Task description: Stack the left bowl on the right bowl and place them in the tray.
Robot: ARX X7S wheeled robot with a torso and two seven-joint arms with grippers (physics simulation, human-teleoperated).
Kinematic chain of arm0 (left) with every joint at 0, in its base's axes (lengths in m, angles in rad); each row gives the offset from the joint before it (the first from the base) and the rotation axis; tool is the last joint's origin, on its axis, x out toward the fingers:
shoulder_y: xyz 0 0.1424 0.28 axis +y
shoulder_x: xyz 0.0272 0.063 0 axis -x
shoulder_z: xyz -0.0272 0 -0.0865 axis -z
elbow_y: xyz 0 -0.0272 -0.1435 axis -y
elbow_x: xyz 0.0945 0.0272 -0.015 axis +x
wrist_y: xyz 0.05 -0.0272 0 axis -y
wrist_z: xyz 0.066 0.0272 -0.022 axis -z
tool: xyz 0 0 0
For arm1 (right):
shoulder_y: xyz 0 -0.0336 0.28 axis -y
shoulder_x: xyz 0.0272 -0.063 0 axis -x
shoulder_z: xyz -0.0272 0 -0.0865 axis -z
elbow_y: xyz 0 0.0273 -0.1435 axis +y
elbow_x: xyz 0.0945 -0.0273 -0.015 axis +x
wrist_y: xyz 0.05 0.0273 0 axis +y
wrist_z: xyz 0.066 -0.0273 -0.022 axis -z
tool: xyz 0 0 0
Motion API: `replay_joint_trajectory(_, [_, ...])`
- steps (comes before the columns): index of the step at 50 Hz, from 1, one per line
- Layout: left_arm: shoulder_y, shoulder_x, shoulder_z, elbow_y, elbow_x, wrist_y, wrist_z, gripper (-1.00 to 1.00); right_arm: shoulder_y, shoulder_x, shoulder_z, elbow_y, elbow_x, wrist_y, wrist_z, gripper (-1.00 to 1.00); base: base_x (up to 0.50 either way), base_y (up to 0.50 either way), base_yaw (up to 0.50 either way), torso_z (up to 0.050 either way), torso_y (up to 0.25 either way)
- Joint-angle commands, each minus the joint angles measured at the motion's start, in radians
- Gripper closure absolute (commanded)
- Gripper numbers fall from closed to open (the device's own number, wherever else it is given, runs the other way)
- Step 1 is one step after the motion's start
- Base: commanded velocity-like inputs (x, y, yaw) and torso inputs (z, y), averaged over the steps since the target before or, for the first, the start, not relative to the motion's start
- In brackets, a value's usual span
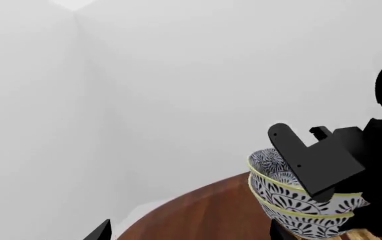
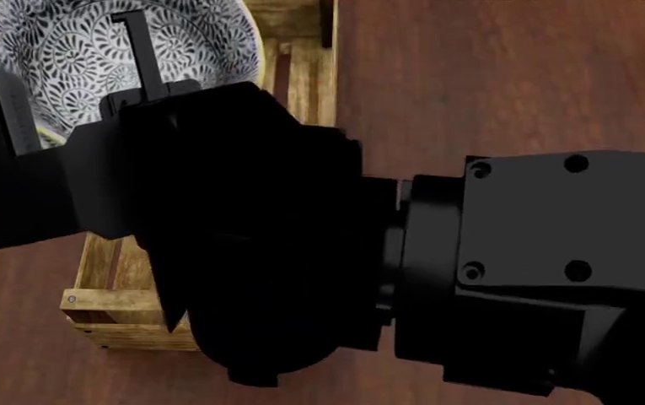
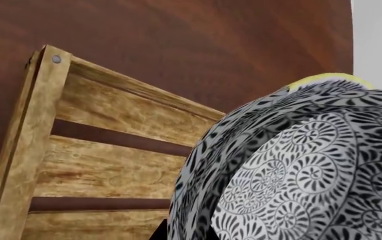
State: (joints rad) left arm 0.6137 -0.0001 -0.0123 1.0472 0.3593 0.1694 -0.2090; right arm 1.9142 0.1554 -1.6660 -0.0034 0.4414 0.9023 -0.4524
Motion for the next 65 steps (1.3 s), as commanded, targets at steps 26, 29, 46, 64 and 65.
replay_joint_trajectory(26, [-0.124, 0.0, 0.024, 0.0, -0.001, -0.15, 0.041, -1.0, -0.159, -0.049, -0.134, 0.217, -0.153, -0.09, 0.05, 1.0, 0.0, 0.0, 0.0, 0.0, 0.001])
replay_joint_trajectory(29, [-0.137, 0.0, 0.024, 0.0, -0.004, -0.165, 0.046, -1.0, -0.172, -0.055, -0.135, 0.222, -0.153, -0.085, 0.054, 1.0, 0.0, 0.0, 0.0, 0.0, 0.0])
replay_joint_trajectory(46, [-0.148, 0.0, 0.025, 0.0, -0.005, -0.183, 0.046, -1.0, -0.252, -0.085, -0.161, 0.265, -0.166, -0.082, 0.07, 1.0, 0.0, 0.0, 0.0, 0.0, 0.001])
replay_joint_trajectory(64, [-0.144, 0.0, 0.03, 0.0, 0.0, -0.178, 0.044, -1.0, -0.293, -0.094, -0.158, 0.321, -0.184, -0.099, 0.087, -1.0, 0.0, 0.0, 0.0, 0.001, 0.001])
replay_joint_trajectory(65, [-0.144, 0.0, 0.031, 0.0, 0.0, -0.178, 0.044, -1.0, -0.29, -0.092, -0.159, 0.315, -0.183, -0.094, 0.082, -1.0, 0.0, 0.0, 0.0, 0.0, 0.0])
